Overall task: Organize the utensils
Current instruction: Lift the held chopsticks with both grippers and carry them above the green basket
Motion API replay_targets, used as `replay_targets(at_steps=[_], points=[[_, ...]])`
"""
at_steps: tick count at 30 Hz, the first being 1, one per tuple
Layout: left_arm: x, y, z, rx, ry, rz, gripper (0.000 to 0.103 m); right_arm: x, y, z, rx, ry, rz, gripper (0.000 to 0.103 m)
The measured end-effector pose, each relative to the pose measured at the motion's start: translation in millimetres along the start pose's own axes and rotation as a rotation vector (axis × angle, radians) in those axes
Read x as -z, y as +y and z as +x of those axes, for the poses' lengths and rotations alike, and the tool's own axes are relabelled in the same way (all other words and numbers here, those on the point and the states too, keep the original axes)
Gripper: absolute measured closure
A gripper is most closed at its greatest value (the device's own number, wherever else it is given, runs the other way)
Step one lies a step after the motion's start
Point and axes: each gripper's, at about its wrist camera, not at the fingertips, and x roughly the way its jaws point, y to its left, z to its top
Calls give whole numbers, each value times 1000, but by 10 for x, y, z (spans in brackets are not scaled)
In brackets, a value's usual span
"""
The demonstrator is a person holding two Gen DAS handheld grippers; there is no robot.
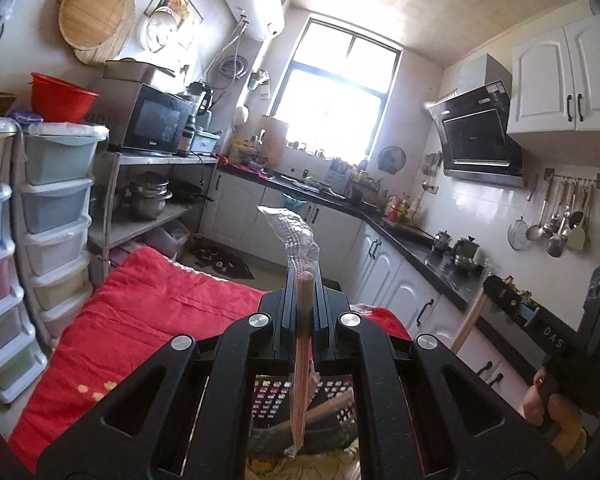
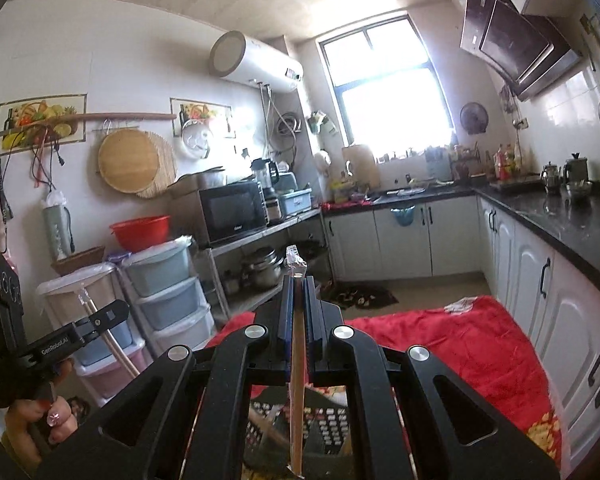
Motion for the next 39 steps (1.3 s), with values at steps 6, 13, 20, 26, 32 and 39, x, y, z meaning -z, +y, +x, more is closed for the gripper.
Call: replay_targets(at_steps=[6, 13, 20, 26, 32, 39], points=[[-89, 5, 168, -25, -5, 11, 100, -92, -128, 118, 17, -11, 25, 98], [-100, -6, 394, -32, -11, 33, 100, -144, -172, 244, 21, -32, 26, 98], [53, 54, 597, -32, 6, 35, 100, 3, -131, 369, 46, -48, -24, 98], [213, 102, 710, -35, 26, 38, 100, 203, -99, 442, 61, -46, -47, 98], [347, 114, 778, -30, 46, 49, 100, 384, -134, 513, 69, -17, -16, 98], [486, 112, 815, -19, 69, 63, 100, 544, -190, 549, 88, 5, 18, 98]])
